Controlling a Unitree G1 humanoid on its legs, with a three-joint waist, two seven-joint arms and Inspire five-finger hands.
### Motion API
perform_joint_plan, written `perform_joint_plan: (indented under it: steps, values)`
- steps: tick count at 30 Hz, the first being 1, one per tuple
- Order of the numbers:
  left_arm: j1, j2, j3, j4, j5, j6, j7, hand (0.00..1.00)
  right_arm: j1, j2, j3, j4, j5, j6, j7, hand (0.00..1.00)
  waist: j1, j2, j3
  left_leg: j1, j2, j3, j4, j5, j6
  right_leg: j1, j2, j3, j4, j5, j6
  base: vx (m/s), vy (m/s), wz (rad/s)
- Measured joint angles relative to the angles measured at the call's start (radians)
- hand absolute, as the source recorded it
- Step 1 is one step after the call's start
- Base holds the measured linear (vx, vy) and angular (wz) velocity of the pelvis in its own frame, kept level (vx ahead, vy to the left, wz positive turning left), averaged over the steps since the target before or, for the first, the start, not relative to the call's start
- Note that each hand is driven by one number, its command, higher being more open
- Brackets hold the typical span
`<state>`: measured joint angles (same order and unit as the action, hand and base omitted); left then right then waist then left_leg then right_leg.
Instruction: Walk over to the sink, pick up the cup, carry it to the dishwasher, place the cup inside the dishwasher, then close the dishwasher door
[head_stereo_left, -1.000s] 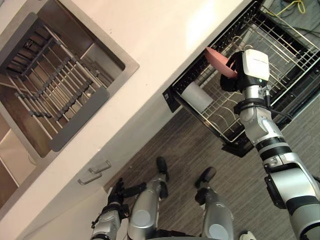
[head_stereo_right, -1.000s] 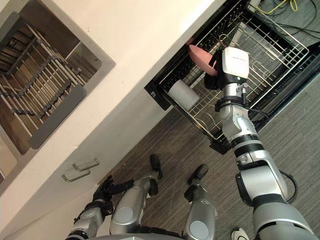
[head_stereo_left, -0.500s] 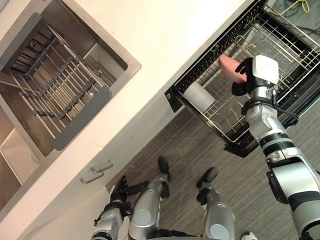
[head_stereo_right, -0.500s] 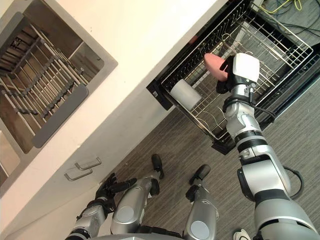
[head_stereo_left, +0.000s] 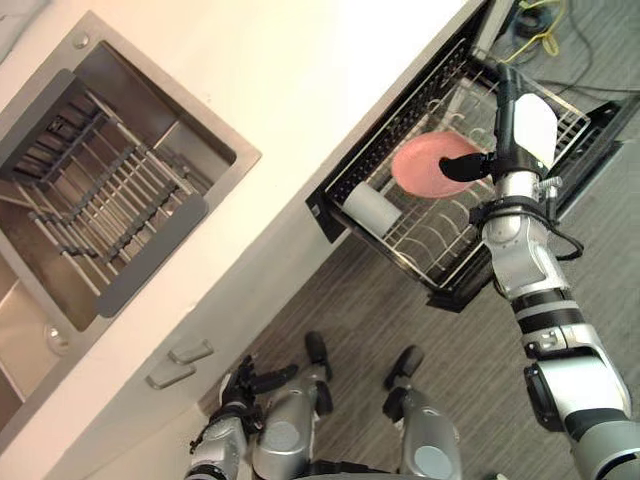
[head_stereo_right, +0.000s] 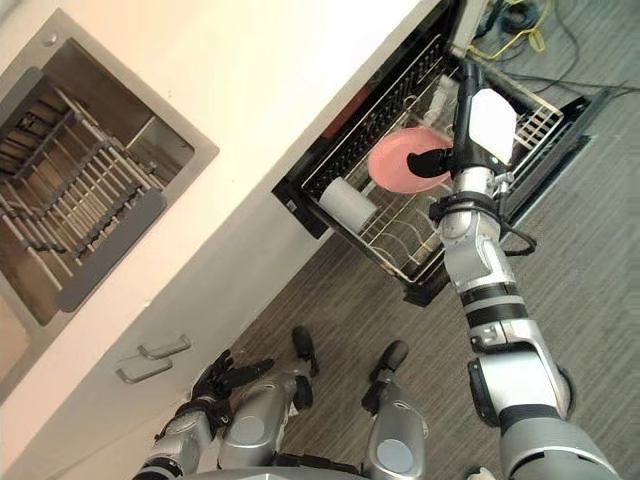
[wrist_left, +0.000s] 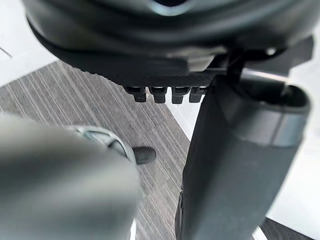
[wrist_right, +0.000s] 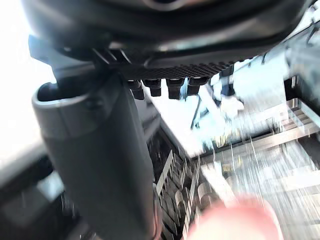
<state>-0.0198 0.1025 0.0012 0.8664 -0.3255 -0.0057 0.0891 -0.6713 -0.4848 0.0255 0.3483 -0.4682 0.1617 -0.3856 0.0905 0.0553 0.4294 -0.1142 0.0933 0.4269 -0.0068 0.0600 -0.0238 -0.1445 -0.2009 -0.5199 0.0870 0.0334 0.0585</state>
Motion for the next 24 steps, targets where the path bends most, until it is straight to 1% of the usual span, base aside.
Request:
perform_joint_plan:
  steps: [4,6,8,10,12,13,15,17,18,19,21,22,23,24]
  values:
    - [0.001,0.002,0.001,0.016,0.044,0.003,0.023,1.0,0.068,0.018,-0.116,-0.054,0.038,0.016,-0.078,1.0,-0.024,-0.04,-0.03,0.053,-0.002,0.019,-0.031,0.002,-0.004,0.038,0.009,0.021,-0.021,0.002,0.003,0.05,0.008,-0.11]
    - [0.002,0.005,0.002,0.035,0.051,0.013,0.045,1.0,0.101,0.018,-0.18,-0.064,0.074,0.038,-0.112,1.0,-0.035,-0.051,-0.055,0.074,-0.005,0.033,-0.041,0.001,-0.005,0.056,0.013,0.032,-0.038,0.009,0.01,0.05,0.015,-0.19]
    - [0.004,0.005,0.001,0.041,0.051,0.024,0.059,1.0,0.13,0.018,-0.252,-0.064,0.11,0.056,-0.147,1.0,-0.044,-0.052,-0.066,0.096,-0.006,0.043,-0.053,0.001,-0.006,0.068,0.016,0.042,-0.042,0.01,0.011,0.02,0.017,-0.14]
    - [0.015,0.005,0.002,0.056,0.052,0.024,0.067,1.0,0.203,0.019,-0.334,-0.065,0.175,0.08,-0.209,1.0,-0.056,-0.054,-0.086,0.117,-0.008,0.052,-0.062,-0.002,-0.013,0.08,0.018,0.05,-0.046,0.012,0.013,0.0,0.017,-0.12]
    - [0.033,0.005,0.002,0.058,0.055,0.024,0.069,1.0,0.285,0.024,-0.379,-0.064,0.229,0.103,-0.249,1.0,-0.07,-0.053,-0.107,0.128,-0.008,0.053,-0.066,-0.004,-0.015,0.09,0.018,0.05,-0.047,0.012,0.013,0.0,0.005,-0.04]
    - [0.048,0.006,0.002,0.06,0.065,0.023,0.069,1.0,0.339,0.041,-0.408,-0.063,0.258,0.114,-0.268,1.0,-0.082,-0.052,-0.123,0.133,-0.009,0.054,-0.07,-0.004,-0.016,0.092,0.018,0.052,-0.047,0.012,0.014,0.0,0.013,-0.03]
    - [0.059,0.006,0.002,0.067,0.073,0.023,0.069,1.0,0.415,0.079,-0.462,-0.058,0.311,0.121,-0.297,1.0,-0.095,-0.052,-0.141,0.136,-0.012,0.06,-0.075,-0.003,-0.018,0.092,0.018,0.057,-0.051,0.014,0.017,-0.01,0.014,-0.07]
    - [0.068,0.006,0.002,0.069,0.073,0.022,0.068,1.0,0.469,0.116,-0.499,-0.036,0.369,0.121,-0.312,1.0,-0.109,-0.051,-0.147,0.141,-0.015,0.068,-0.078,-0.001,-0.021,0.091,0.016,0.065,-0.054,0.015,0.02,-0.05,0.011,-0.15]
    - [0.072,0.005,0.002,0.07,0.073,0.021,0.067,1.0,0.494,0.137,-0.516,-0.016,0.41,0.121,-0.313,0.0,-0.114,-0.048,-0.149,0.141,-0.016,0.078,-0.078,0.0,-0.021,0.086,0.016,0.076,-0.055,0.016,0.022,-0.07,0.009,-0.21]
    - [0.073,0.004,0.002,0.071,0.075,0.02,0.066,1.0,0.501,0.146,-0.524,0.001,0.43,0.121,-0.313,0.0,-0.118,-0.046,-0.15,0.14,-0.017,0.081,-0.078,0.001,-0.021,0.082,0.016,0.08,-0.055,0.017,0.023,-0.08,0.006,-0.18]
    - [0.08,-0.005,0.002,0.075,0.087,0.019,0.064,1.0,0.522,0.169,-0.532,0.052,0.487,0.121,-0.304,0.0,-0.133,-0.029,-0.159,0.129,-0.019,0.084,-0.079,0.006,-0.018,0.068,0.014,0.084,-0.053,0.018,0.024,-0.07,-0.001,-0.07]
    - [0.083,-0.009,0.001,0.075,0.091,0.019,0.064,1.0,0.528,0.175,-0.532,0.075,0.5,0.121,-0.289,0.0,-0.135,-0.019,-0.164,0.123,-0.019,0.085,-0.079,0.009,-0.016,0.06,0.014,0.086,-0.052,0.02,0.024,-0.04,-0.004,-0.03]
    - [0.084,-0.015,0.0,0.075,0.092,0.019,0.062,1.0,0.528,0.177,-0.531,0.094,0.52,0.121,-0.269,0.0,-0.135,-0.007,-0.167,0.117,-0.02,0.086,-0.079,0.011,-0.014,0.053,0.013,0.087,-0.05,0.021,0.024,-0.04,0.002,0.01]
    - [0.084,-0.027,-0.001,0.073,0.092,0.019,0.059,1.0,0.526,0.177,-0.528,0.111,0.525,0.12,-0.227,0.0,-0.134,0.016,-0.165,0.108,-0.022,0.083,-0.079,0.014,-0.01,0.044,0.009,0.084,-0.047,0.023,0.024,-0.03,0.003,0.05]
